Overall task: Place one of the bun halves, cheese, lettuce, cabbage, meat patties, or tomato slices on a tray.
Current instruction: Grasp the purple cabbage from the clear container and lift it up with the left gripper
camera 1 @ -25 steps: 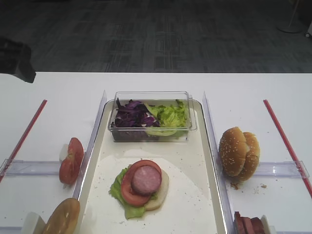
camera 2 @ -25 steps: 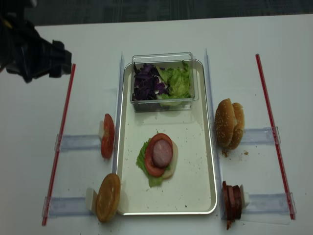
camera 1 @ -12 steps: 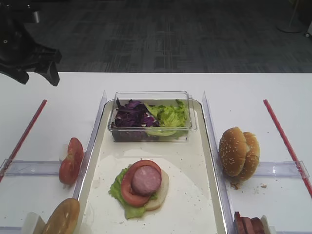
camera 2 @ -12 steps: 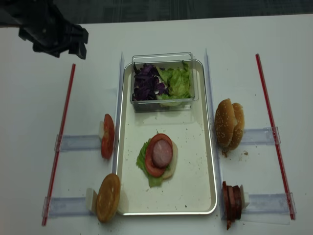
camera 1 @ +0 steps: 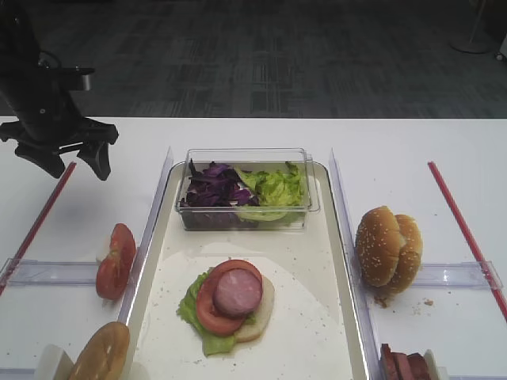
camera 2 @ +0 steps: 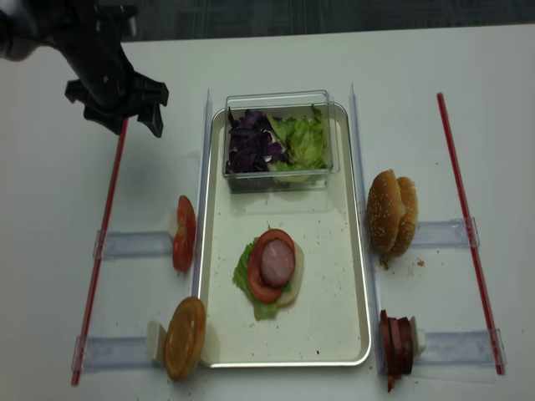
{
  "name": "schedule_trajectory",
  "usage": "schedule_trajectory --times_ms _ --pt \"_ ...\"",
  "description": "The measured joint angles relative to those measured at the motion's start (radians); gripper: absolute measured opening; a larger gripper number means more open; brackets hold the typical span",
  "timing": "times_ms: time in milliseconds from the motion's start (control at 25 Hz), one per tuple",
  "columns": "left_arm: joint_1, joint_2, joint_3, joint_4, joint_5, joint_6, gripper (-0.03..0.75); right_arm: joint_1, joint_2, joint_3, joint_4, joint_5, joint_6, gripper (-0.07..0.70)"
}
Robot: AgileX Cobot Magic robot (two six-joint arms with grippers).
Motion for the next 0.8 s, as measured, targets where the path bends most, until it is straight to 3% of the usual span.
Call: schedule_trajectory --times_ms 600,800 --pt "0.000 0.022 -0.002 0.002 -0.007 0.001 0.510 0.000 0.000 0.000 0.000 0.000 -0.002 0.508" --pt "-0.036 0.022 -0.006 0.002 -0.001 0.001 0.494 0.000 0.000 0.000 0.000 0.000 -0.002 0.508"
